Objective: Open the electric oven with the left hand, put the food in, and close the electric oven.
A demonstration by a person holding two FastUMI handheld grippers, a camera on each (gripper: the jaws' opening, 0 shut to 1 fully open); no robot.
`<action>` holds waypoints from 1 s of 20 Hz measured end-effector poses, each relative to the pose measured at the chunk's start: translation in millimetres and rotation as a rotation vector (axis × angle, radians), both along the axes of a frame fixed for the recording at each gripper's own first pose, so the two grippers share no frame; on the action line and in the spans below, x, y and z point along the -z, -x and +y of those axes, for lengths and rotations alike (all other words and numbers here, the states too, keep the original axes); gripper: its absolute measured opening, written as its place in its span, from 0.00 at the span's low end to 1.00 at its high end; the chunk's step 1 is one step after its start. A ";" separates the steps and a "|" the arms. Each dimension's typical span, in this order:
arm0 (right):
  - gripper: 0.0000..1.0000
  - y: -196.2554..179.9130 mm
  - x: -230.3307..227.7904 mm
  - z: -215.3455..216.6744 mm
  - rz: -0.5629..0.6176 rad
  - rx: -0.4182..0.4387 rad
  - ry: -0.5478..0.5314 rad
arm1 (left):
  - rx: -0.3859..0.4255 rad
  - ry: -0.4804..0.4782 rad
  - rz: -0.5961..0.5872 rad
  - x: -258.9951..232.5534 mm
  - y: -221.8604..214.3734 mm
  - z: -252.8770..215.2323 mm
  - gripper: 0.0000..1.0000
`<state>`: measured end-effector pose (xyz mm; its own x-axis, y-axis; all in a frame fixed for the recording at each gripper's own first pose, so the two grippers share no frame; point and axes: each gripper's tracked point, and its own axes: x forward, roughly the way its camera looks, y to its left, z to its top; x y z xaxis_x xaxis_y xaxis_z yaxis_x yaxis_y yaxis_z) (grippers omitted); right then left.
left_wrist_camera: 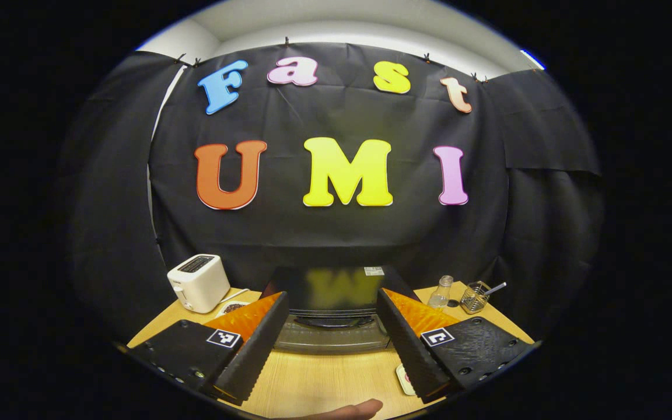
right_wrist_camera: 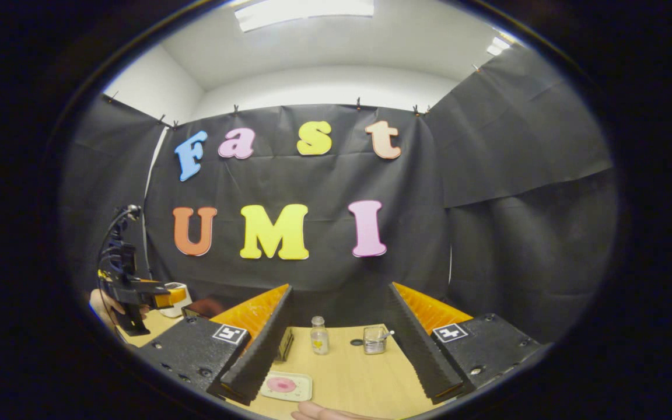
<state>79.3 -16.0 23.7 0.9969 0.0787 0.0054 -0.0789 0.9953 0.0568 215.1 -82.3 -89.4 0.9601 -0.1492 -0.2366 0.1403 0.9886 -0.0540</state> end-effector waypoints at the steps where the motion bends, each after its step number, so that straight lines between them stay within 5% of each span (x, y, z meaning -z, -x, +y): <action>1: 0.96 -2.2 2.0 -2.6 -0.001 -0.001 0.002 | 0.000 -0.010 0.033 13.0 -12.0 -3.9 0.96; 13: 0.96 -44.3 24.5 -23.8 0.015 0.030 0.035 | -0.058 -0.154 0.240 116.9 -96.0 -23.9 0.96; 17: 0.96 -49.6 29.2 -20.1 0.018 0.022 0.027 | -0.042 -0.034 0.283 128.4 -102.5 -27.4 0.93; 20: 0.96 -51.9 32.4 -16.9 0.033 0.007 0.022 | -0.037 -0.050 0.276 124.0 -100.0 -28.7 0.92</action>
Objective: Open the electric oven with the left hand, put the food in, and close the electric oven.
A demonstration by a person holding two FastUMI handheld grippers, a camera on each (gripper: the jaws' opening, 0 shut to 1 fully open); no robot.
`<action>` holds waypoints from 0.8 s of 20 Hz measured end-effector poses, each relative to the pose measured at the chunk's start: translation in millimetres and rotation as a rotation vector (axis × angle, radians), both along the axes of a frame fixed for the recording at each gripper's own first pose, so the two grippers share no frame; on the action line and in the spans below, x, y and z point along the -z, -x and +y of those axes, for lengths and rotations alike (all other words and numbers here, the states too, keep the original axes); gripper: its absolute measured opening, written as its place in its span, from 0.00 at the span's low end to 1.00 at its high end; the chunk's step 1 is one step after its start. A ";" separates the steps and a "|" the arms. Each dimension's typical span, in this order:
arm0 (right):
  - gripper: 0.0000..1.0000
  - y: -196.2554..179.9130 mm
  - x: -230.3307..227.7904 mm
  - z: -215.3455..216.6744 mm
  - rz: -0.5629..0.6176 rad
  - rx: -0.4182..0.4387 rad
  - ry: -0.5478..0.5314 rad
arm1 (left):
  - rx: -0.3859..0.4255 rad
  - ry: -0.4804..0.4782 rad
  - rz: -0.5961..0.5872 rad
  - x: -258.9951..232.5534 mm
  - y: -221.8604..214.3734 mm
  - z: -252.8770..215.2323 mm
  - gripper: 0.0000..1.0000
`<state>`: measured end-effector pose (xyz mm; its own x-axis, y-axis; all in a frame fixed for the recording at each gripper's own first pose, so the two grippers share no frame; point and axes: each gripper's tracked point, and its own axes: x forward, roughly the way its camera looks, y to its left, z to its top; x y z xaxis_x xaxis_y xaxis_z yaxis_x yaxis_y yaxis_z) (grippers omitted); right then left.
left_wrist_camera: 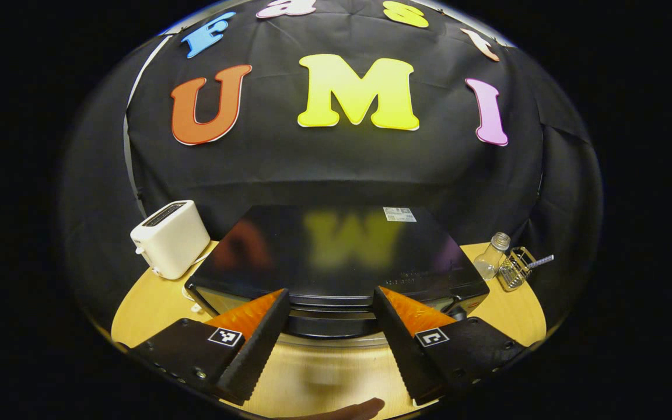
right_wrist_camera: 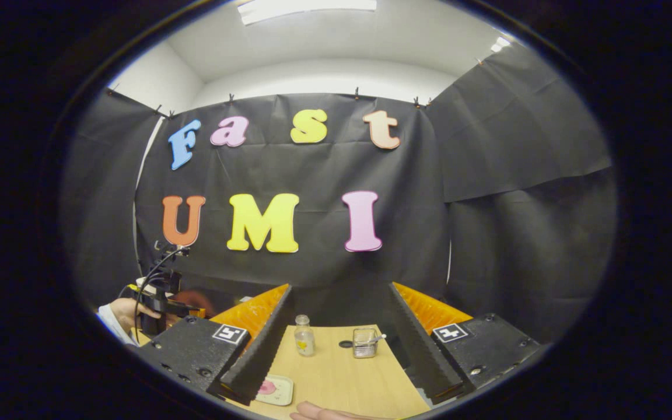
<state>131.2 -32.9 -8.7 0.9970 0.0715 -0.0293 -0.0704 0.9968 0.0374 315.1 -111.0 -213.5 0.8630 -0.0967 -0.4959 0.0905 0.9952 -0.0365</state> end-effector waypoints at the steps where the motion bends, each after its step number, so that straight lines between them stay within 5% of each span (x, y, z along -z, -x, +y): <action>1: 0.96 0.1 0.9 1.4 0.005 -0.003 -0.003 | -0.001 0.000 0.005 2.8 -0.5 -1.2 0.92; 16: 0.96 25.0 -8.9 5.2 0.007 0.003 -0.009 | 0.003 0.042 -0.029 10.3 58.3 6.9 0.92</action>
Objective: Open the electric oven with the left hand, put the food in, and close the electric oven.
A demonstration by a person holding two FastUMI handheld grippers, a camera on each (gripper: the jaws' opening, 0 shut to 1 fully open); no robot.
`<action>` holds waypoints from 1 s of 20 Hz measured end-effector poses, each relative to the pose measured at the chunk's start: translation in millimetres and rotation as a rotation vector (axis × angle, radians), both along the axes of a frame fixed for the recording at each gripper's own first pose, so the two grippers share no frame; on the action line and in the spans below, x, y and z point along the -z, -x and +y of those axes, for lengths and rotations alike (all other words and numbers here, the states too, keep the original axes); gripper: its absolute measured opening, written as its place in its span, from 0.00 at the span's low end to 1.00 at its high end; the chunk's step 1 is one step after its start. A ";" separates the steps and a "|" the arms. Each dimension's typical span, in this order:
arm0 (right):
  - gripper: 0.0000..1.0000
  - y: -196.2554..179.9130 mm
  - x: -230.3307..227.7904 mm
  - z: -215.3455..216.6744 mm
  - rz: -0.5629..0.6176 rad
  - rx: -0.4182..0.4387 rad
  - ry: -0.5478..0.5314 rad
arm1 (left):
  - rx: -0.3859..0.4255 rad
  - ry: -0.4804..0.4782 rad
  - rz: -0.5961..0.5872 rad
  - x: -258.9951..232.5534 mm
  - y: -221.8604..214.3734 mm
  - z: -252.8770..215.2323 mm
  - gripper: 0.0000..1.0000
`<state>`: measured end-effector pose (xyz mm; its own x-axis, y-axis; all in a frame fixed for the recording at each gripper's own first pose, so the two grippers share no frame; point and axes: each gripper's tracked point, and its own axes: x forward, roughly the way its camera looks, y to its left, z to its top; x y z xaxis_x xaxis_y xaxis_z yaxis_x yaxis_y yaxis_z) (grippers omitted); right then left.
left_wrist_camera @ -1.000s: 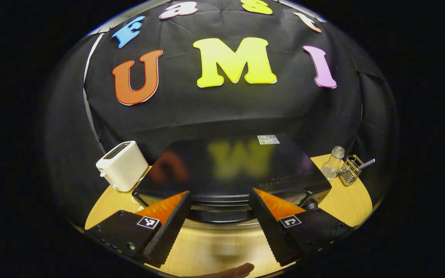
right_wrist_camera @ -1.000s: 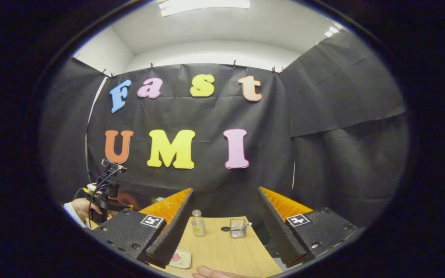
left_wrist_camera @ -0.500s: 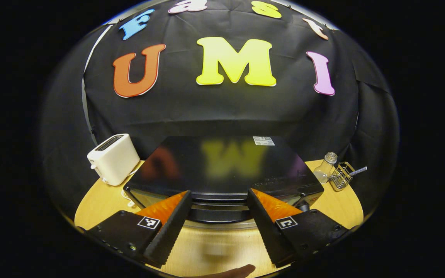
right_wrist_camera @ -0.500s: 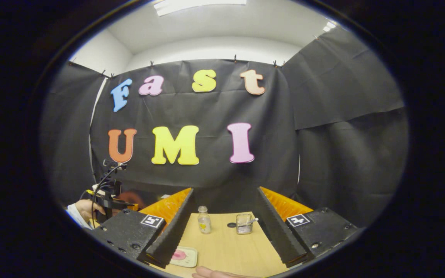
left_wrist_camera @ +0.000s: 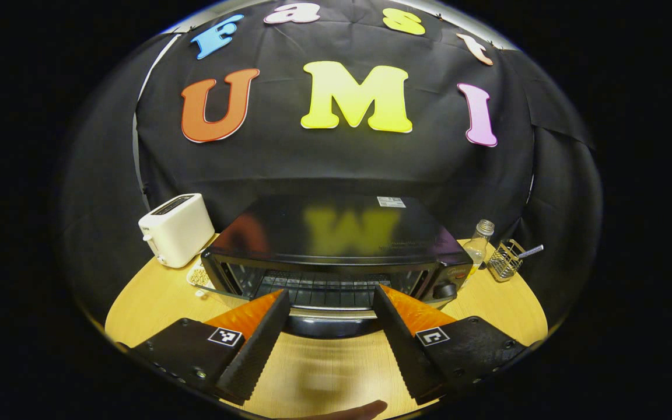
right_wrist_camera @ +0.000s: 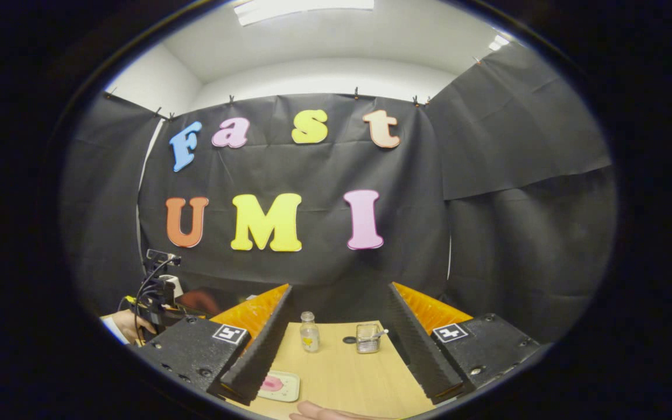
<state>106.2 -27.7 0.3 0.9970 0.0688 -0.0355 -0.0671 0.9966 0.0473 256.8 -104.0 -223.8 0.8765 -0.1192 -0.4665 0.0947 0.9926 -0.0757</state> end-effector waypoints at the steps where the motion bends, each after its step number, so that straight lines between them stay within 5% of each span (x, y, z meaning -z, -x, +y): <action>1: 0.96 2.0 0.6 0.4 0.000 0.000 -0.001 | -0.001 0.004 -0.004 1.4 5.6 0.2 0.92; 10: 1.00 9.8 5.7 11.4 0.017 -0.007 0.001 | -0.026 0.019 -0.043 29.3 56.2 4.1 0.93; 20: 0.96 15.1 19.3 19.7 0.037 -0.019 0.001 | -0.016 0.005 0.039 82.5 100.9 4.1 0.92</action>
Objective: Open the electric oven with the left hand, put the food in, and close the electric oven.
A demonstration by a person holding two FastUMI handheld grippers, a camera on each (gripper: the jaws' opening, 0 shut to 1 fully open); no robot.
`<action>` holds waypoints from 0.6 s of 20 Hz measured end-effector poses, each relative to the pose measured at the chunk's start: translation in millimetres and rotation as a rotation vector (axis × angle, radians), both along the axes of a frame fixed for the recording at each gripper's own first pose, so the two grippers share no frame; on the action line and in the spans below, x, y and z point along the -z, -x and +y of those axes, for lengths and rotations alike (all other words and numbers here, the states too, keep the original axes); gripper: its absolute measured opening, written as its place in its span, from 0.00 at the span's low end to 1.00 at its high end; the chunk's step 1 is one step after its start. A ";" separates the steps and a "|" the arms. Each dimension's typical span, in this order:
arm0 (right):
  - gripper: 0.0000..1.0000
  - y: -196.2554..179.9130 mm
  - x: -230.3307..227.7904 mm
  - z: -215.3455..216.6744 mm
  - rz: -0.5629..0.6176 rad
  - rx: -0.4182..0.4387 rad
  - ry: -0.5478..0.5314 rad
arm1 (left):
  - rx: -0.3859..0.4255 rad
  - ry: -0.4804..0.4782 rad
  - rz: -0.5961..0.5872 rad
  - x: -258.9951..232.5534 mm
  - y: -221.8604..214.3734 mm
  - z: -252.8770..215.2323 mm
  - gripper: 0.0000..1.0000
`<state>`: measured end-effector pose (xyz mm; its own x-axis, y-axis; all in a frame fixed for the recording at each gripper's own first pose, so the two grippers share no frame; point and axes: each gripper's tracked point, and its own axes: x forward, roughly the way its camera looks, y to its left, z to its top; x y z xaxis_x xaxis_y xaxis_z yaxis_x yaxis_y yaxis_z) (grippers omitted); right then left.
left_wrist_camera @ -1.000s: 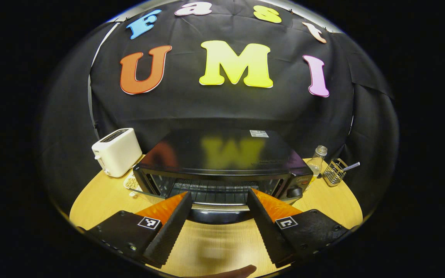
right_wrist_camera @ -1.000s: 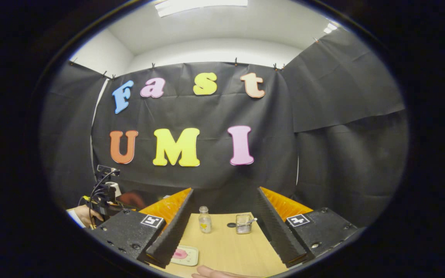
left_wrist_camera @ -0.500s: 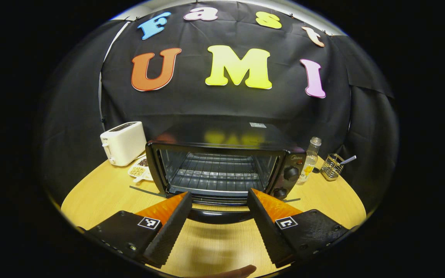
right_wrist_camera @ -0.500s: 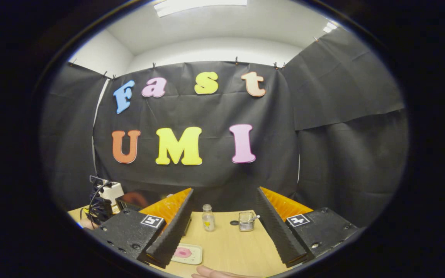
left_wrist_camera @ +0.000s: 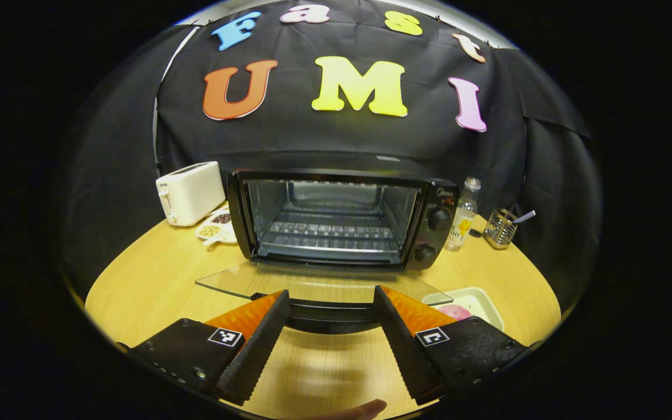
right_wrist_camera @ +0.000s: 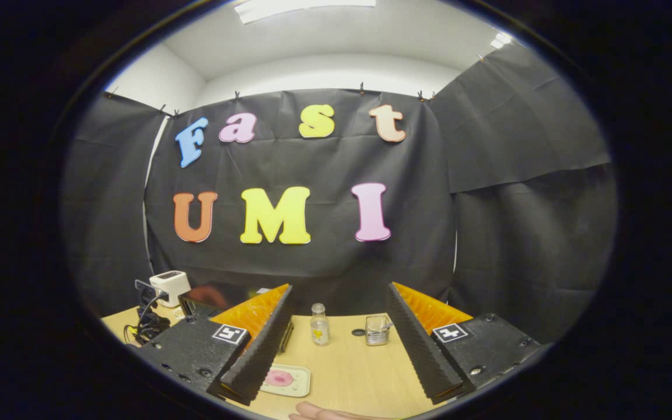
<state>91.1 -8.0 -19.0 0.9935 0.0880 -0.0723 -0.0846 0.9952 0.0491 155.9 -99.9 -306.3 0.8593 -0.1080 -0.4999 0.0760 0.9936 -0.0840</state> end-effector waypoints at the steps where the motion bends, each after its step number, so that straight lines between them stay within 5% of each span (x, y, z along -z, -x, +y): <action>1: 0.96 -0.8 1.5 0.3 0.002 0.002 0.000 | -0.003 -0.013 0.020 9.9 3.9 1.3 0.93; 6: 0.96 -4.8 15.1 15.5 0.035 -0.023 0.020 | -0.046 -0.043 0.147 71.8 14.0 12.3 0.96; 12: 0.96 -10.0 27.0 27.1 0.063 -0.039 0.028 | -0.055 -0.028 0.092 64.4 13.8 19.4 0.97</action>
